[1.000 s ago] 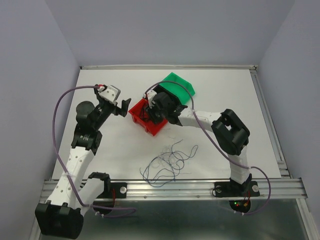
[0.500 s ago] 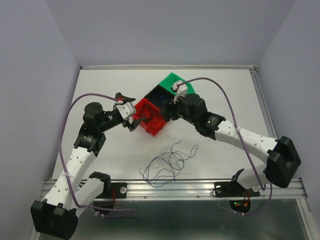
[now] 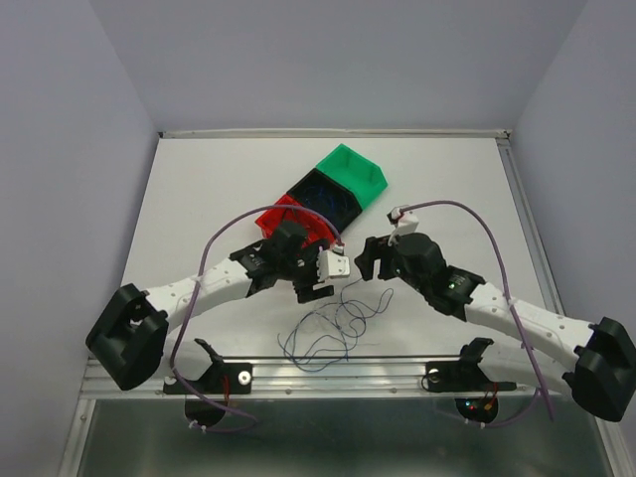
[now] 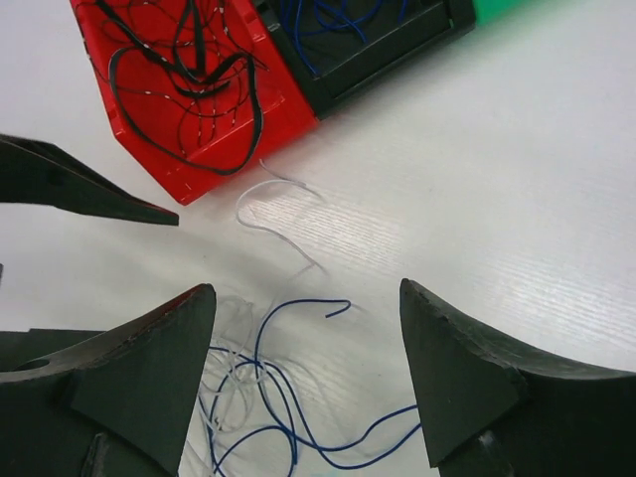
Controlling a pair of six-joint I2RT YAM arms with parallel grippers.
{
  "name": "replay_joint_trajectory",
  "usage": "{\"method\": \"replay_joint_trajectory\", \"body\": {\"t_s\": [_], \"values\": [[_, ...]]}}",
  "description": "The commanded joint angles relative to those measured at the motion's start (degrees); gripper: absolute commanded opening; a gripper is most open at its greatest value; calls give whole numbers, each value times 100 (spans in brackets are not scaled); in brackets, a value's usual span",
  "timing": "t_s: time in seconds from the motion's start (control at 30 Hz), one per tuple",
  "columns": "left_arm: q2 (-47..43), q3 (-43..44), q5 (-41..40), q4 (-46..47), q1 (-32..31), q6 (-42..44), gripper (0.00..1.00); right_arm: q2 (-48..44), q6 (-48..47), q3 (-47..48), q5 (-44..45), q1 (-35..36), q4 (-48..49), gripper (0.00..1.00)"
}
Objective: Untangle the cables
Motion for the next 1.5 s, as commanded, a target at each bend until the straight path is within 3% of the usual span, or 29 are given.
{"method": "replay_joint_trajectory", "body": {"t_s": [0.0, 0.17, 0.37, 0.6, 0.63, 0.8, 0.93, 1.07, 1.3, 1.47], "values": [[119, 241, -494, -350, -185, 80, 86, -524, 356, -226, 414, 6, 130, 79], [145, 390, -64, -614, -185, -8, 86, -832, 409, -340, 765, 6, -18, 79], [505, 505, 139, -912, -194, -8, 75, -710, 418, -349, 898, 6, -37, 79], [831, 689, 358, -1299, -290, 150, 71, -736, 426, -375, 1065, 6, -37, 78], [857, 698, 359, -1326, -316, 185, 67, -805, 426, -384, 1100, -3, -37, 78], [980, 873, 315, -1493, -369, 185, 0, -1087, 453, -472, 1250, 6, -37, 74], [542, 1163, 279, -1607, -369, 45, 0, -1123, 146, -481, 619, 6, 59, 74], [-126, 1962, 367, -2125, -369, -184, 0, -1218, -276, -770, -147, 6, 796, 76], [-233, 4403, 622, -3461, -431, -684, 0, -2255, -636, -1395, -1314, 6, 1668, 77], [144, 5985, 464, -3839, -702, -1036, 0, -2459, -891, -1570, -2702, 6, 2475, 85]]}}
